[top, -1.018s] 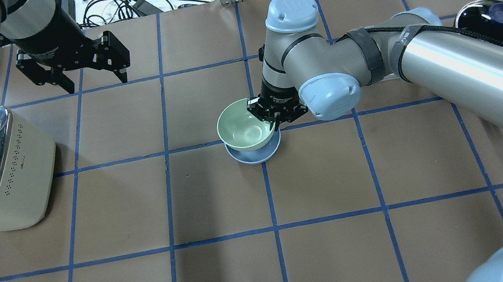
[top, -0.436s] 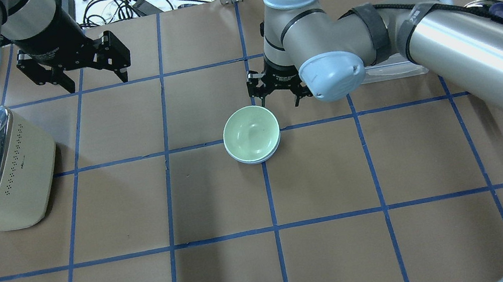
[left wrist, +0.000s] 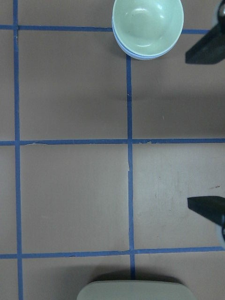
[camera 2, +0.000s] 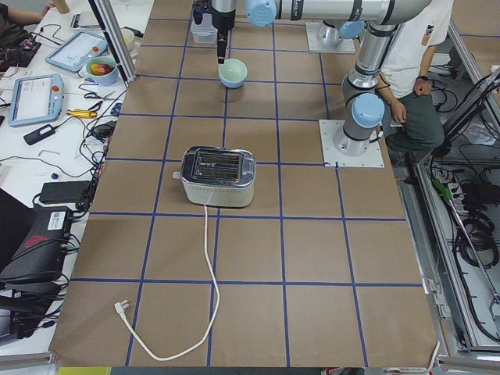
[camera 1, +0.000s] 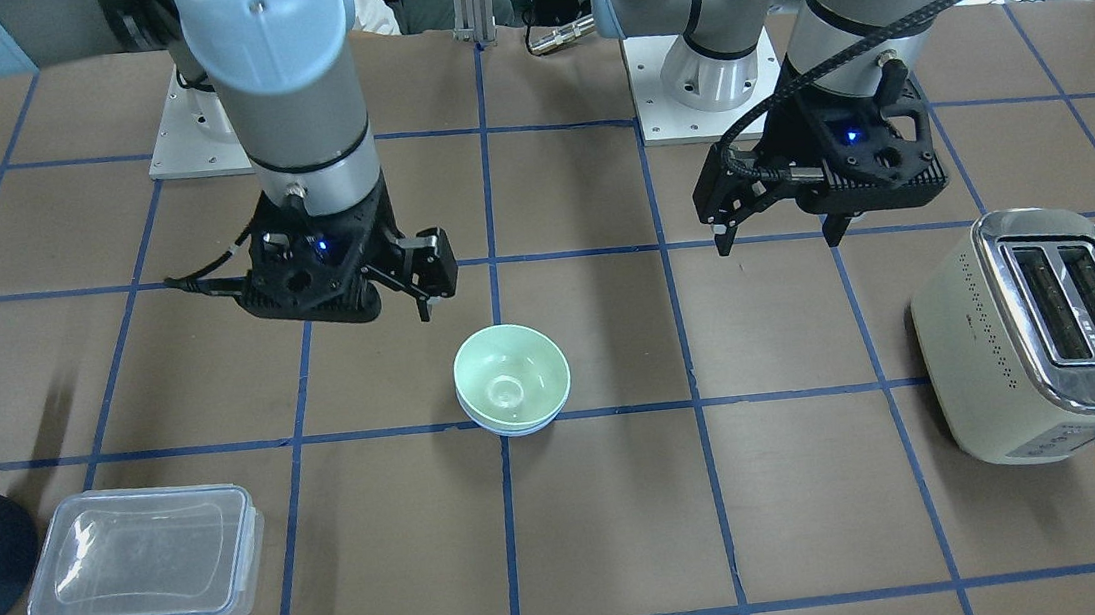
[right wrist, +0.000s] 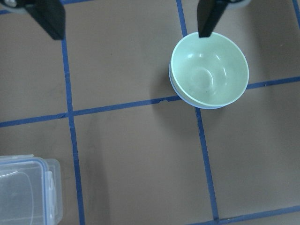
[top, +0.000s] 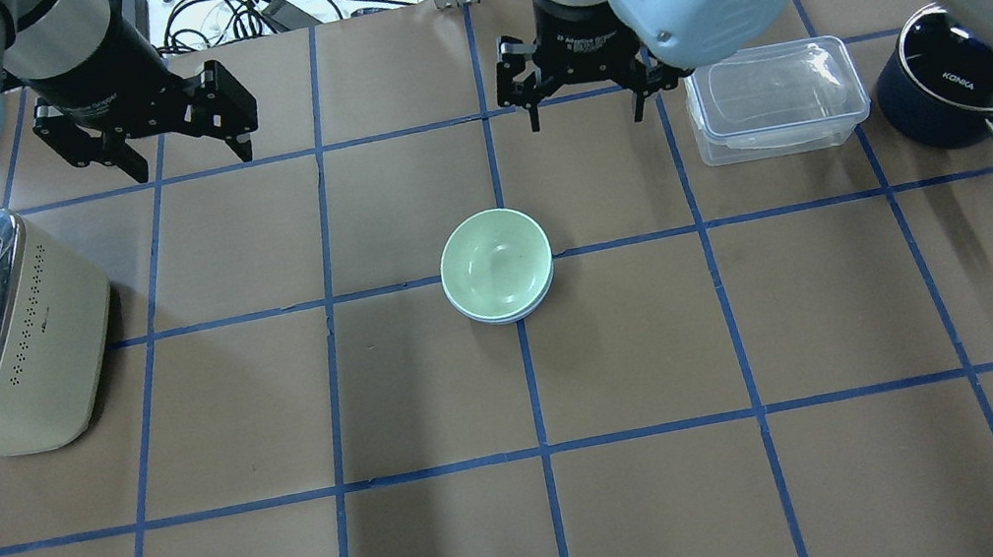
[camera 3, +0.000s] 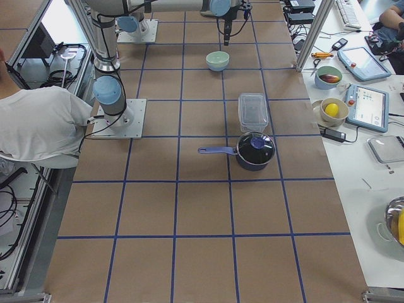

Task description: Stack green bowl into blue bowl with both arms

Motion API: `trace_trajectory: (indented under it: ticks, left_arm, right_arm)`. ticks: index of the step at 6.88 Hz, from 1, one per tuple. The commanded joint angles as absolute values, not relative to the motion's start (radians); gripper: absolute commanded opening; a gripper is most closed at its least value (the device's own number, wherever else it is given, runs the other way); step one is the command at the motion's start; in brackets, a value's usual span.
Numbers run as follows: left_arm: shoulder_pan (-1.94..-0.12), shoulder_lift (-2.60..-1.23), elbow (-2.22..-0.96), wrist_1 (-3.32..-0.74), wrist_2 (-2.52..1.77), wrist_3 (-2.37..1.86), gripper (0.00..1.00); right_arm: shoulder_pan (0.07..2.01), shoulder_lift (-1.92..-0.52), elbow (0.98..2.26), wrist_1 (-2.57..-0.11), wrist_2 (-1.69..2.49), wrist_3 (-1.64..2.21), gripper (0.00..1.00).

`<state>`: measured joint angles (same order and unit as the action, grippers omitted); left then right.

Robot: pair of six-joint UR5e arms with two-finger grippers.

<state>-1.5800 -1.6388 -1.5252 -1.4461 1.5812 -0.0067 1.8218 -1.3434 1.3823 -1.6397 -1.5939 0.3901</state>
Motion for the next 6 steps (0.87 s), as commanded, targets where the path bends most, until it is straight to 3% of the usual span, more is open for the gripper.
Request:
trace_trajectory:
  ticks: [1, 4, 6]
  left_arm:
    - [-1.580, -1.635, -1.525, -1.447, 1.580, -0.008, 1.00]
    - [-1.580, -1.635, -1.528, -1.448, 1.585, -0.009, 1.00]
    - [-1.580, -1.631, -1.529, -1.447, 1.585, -0.009, 1.00]
  right_arm:
    - [1.825, -1.431, 1.357, -1.515, -1.608, 0.346, 1.00]
    - [1.803, -1.598, 1.561, -1.543, -1.612, 0.308, 1.00]
    - [1.722, -1.597, 1.520, -1.534, -1.602, 0.235, 1.00]
